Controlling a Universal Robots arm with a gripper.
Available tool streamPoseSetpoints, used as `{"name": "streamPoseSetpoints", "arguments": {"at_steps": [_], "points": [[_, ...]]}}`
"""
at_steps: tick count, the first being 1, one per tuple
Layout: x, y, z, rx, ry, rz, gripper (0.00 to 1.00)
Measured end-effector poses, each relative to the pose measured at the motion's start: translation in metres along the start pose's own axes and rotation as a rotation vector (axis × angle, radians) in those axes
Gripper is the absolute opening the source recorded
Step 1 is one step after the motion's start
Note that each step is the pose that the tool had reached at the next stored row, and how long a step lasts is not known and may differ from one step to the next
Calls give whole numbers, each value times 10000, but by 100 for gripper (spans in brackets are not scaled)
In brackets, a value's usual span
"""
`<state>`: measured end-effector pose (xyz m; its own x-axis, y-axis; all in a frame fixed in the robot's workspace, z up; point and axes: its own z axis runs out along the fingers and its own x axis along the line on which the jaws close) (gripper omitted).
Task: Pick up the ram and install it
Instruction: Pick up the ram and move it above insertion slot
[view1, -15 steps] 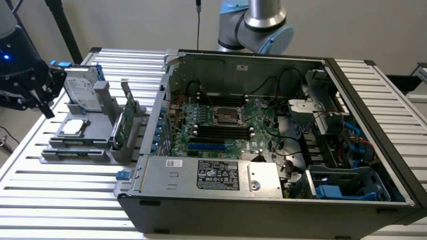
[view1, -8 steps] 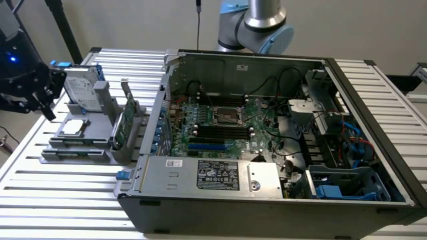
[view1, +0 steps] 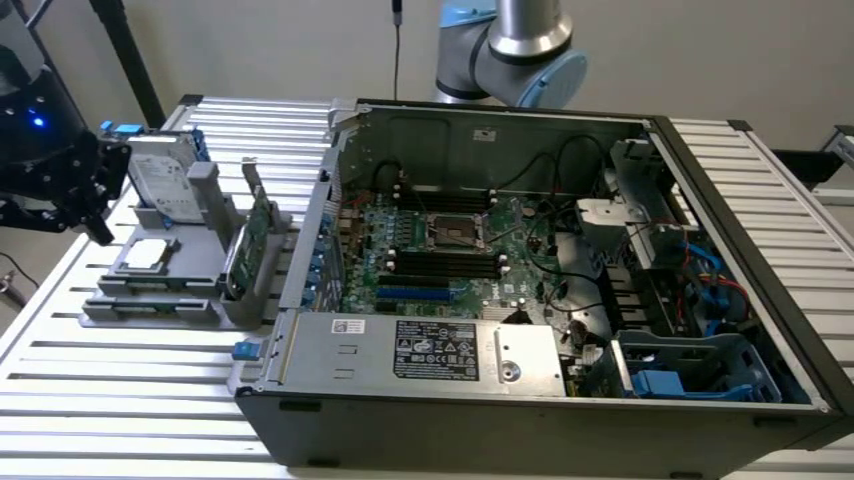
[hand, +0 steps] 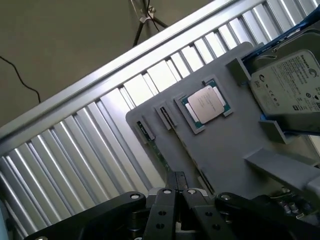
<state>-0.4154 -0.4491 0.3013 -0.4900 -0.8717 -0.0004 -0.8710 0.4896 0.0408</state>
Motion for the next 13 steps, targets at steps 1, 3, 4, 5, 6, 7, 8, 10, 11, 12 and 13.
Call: {"name": "streamPoseSetpoints", "arguments": {"at_steps": [1,3,4,5,6,7,8,10,11,12,13], "points": [[0,0,5,-1,9,-187,11],[0,0,15,-1,22,-540,11],[0,0,20,0,30,-735,11],[0,-1,25,0,37,-920,11],[0,-1,29,-1,45,-1095,11],[0,-1,34,-1,52,-1273,11],[0,-1,38,-1,60,-1455,11],[0,-2,48,-1,74,-1818,11],[0,-2,53,-1,82,-1999,11],[0,-2,57,-1,90,-2189,11],[0,-2,61,-2,98,-2370,11]]}}
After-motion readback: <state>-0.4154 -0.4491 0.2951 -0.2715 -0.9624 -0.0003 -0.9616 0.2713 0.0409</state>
